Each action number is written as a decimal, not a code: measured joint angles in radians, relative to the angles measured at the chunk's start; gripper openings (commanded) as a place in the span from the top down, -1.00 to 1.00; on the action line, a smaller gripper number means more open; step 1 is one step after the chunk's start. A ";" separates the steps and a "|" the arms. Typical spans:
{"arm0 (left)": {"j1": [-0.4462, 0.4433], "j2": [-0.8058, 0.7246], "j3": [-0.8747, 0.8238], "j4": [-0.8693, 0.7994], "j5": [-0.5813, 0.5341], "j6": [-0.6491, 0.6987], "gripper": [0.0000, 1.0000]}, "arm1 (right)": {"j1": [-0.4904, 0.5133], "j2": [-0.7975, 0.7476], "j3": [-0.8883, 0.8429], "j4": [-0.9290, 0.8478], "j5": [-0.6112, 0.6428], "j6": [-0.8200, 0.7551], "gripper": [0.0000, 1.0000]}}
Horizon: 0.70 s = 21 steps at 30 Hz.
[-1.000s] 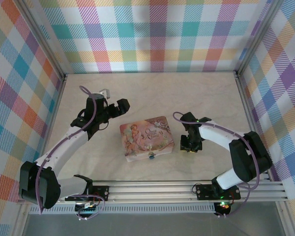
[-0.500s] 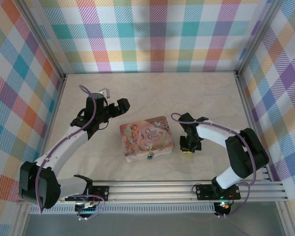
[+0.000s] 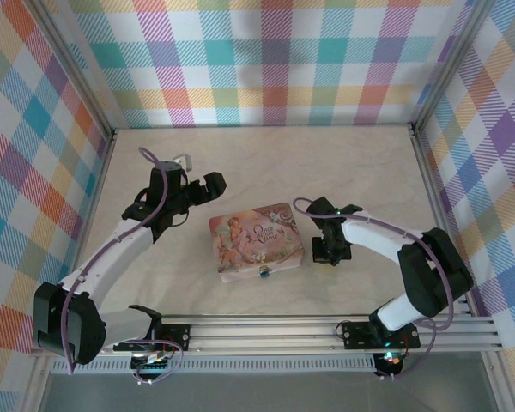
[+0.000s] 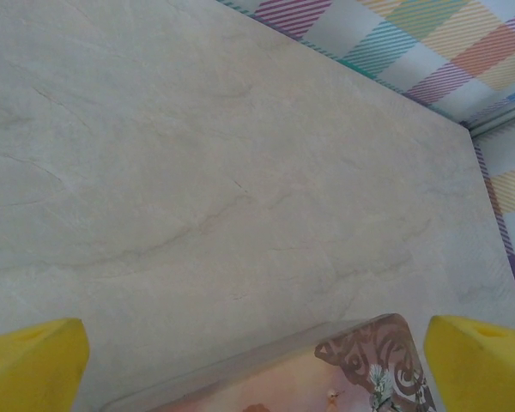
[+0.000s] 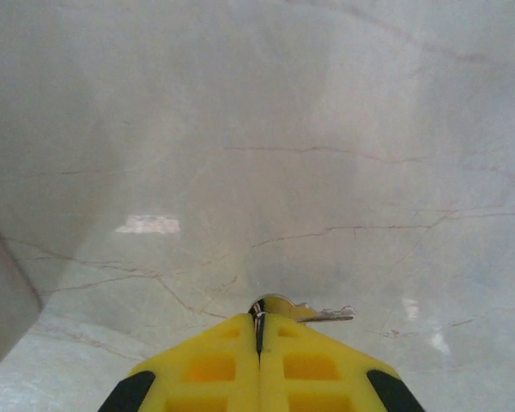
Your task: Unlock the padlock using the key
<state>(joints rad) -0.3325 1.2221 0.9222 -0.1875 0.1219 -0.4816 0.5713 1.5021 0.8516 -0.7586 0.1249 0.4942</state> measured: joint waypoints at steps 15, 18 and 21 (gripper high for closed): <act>0.000 0.016 0.088 -0.039 0.114 -0.005 -0.95 | 0.115 -0.412 0.006 0.277 0.081 -0.566 1.00; 0.000 0.029 0.100 -0.039 0.167 -0.004 -0.92 | 0.129 -0.487 -0.037 0.384 0.024 -0.777 1.00; -0.001 0.034 0.114 -0.039 0.217 -0.004 -0.90 | 0.137 -0.548 -0.086 0.469 -0.034 -0.983 1.00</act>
<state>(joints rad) -0.3336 1.2556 1.0363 -0.2268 0.3389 -0.4858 0.7086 0.9539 0.7654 -0.2893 0.0906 -0.4885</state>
